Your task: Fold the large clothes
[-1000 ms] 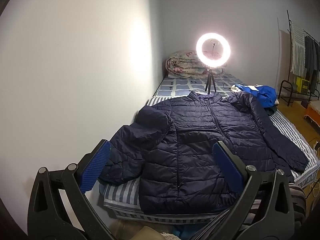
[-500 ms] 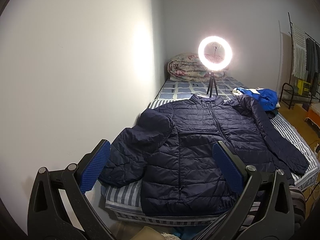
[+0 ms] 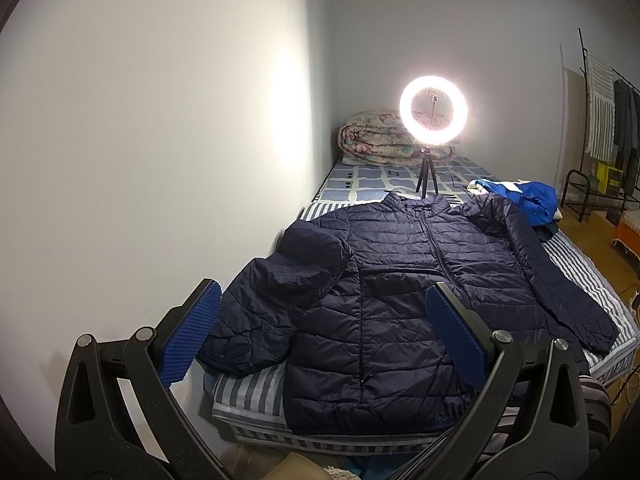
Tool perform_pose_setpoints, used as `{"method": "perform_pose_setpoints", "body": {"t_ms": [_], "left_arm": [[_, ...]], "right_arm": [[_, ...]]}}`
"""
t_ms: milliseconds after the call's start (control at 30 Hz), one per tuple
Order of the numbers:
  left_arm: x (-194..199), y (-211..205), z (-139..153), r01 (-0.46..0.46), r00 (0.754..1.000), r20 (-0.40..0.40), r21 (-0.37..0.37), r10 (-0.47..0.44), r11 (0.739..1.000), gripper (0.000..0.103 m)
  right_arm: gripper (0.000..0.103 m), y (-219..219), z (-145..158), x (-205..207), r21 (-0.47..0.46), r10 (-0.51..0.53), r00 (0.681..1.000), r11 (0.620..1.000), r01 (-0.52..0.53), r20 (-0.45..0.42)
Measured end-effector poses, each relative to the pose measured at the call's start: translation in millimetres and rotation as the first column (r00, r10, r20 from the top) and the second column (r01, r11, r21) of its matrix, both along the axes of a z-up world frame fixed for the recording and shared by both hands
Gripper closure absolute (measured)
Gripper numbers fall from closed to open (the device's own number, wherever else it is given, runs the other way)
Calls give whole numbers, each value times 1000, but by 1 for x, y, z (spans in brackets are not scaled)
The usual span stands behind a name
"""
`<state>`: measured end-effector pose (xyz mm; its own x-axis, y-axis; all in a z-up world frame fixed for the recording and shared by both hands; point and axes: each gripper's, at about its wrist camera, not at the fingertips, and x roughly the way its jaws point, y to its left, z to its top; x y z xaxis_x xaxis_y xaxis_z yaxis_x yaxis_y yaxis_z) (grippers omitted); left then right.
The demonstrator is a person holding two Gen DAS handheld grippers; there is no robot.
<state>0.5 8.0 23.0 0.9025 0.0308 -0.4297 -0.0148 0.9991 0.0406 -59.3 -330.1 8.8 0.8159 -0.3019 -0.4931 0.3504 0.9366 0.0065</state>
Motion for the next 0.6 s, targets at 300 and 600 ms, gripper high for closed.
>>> {"method": "perform_pose_setpoints", "body": {"t_ms": [300, 600], "left_arm": [[-1, 0, -1, 0, 1000, 2, 0, 0, 1000, 0], [-1, 2, -2, 0, 1000, 3, 1, 0, 1000, 0]], "right_arm": [[0, 1, 0, 1, 1, 5, 1000, 1000, -5, 3], [0, 6, 1, 9, -13, 20, 1000, 1000, -20, 4]]}}
